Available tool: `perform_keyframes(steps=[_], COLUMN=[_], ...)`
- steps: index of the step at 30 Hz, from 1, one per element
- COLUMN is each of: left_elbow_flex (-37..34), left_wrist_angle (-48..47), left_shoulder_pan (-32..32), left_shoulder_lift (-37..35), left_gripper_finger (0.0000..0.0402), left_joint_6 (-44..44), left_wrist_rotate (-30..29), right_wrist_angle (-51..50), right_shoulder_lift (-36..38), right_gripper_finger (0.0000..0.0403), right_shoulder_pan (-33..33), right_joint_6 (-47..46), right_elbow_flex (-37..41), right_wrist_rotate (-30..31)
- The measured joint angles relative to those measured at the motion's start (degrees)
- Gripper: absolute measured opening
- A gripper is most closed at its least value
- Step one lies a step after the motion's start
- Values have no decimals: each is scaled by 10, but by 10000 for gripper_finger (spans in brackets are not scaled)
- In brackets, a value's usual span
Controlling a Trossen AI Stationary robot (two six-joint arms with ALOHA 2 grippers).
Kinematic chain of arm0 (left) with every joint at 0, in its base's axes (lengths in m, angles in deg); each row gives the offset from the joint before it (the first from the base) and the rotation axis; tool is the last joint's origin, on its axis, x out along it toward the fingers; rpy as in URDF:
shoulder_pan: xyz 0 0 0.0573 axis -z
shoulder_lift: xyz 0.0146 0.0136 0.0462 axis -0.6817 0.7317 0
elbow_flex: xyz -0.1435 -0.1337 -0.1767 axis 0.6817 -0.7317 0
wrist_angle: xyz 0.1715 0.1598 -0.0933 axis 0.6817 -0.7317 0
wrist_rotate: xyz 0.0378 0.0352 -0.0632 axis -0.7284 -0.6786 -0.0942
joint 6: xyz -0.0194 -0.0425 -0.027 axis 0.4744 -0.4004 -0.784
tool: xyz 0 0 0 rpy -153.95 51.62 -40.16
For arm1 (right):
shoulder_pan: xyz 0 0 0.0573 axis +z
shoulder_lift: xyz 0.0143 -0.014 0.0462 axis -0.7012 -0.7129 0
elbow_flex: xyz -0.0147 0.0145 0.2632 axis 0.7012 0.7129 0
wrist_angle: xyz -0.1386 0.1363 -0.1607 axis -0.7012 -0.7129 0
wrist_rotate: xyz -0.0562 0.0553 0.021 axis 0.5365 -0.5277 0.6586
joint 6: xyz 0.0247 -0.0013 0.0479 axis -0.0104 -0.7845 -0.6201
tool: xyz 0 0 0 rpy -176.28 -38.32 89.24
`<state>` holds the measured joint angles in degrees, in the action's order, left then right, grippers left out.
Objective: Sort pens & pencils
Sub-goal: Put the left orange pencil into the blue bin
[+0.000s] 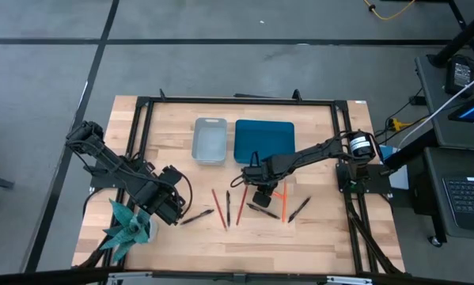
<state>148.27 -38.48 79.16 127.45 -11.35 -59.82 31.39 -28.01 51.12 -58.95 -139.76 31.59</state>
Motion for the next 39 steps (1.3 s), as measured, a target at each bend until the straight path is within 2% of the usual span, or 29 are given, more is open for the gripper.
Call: perform_keyframes(steps=[12,26,39], left_elbow_flex=[0,0,0], left_wrist_angle=[0,0,1], left_shoulder_pan=[0,0,3], left_shoulder_lift=[0,0,0], left_gripper_finger=[0,0,0], left_joint_6=[0,0,-1], left_wrist_rotate=[0,0,0], right_wrist_angle=[0,-5,-55], right_shoulder_lift=[0,2,0], right_gripper_finger=[47,45,45], right_shoulder_pan=[0,0,1], right_joint_6=[2,1,8], right_elbow_flex=[1,1,-31], right_wrist_rotate=[0,-2,-18])
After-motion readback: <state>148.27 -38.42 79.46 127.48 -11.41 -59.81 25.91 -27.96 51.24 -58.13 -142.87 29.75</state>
